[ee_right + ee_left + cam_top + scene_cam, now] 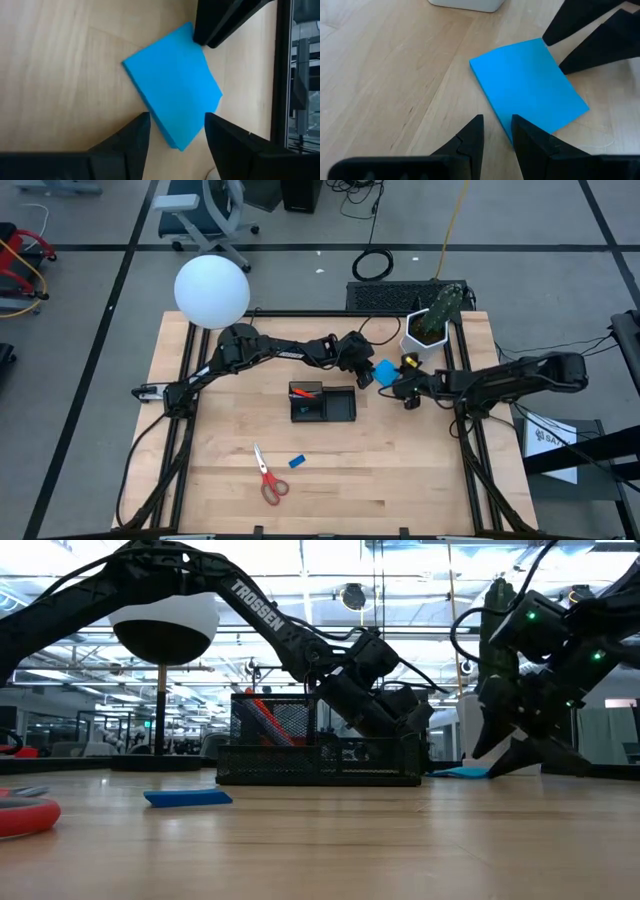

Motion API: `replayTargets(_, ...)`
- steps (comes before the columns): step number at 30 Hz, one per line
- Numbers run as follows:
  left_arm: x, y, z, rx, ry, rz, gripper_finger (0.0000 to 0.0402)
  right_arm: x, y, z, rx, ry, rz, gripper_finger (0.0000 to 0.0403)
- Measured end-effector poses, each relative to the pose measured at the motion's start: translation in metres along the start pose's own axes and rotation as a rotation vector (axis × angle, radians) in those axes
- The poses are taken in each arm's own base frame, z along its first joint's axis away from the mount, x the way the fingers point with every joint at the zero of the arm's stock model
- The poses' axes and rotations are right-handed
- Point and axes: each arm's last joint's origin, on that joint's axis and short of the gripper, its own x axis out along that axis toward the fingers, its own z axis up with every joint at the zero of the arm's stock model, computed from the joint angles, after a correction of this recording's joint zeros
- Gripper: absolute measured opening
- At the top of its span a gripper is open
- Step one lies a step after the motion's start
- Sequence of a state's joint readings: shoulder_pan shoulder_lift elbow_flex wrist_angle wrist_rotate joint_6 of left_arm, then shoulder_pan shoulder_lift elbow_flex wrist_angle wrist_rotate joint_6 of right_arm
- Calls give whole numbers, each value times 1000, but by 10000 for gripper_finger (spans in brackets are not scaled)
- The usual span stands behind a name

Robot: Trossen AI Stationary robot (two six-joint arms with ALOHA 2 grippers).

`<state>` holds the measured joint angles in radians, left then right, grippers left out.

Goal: Pick and place office supplies into organizer
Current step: Put the blue sticky notes into the black desk organizer

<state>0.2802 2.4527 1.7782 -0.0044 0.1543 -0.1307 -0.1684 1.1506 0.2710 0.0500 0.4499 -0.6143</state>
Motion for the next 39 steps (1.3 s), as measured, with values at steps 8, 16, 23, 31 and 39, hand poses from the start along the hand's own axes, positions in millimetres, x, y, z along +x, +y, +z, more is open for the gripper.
replayTargets(8,0,0,0,-1,2,-1,104,13,4,5,-45,3,-19,174)
replayTargets(16,0,0,0,-1,3,-1,104,21,0,15,-45,-62,-104,173)
replayTargets(23,0,0,0,0,2,-1,104,23,0,18,-28,-90,-129,171)
replayTargets(31,0,1,0,-1,-1,0,104,23,-2,20,37,-114,-153,165)
replayTargets(39,0,1,0,0,-1,0,104,24,-3,20,70,-117,-146,144)
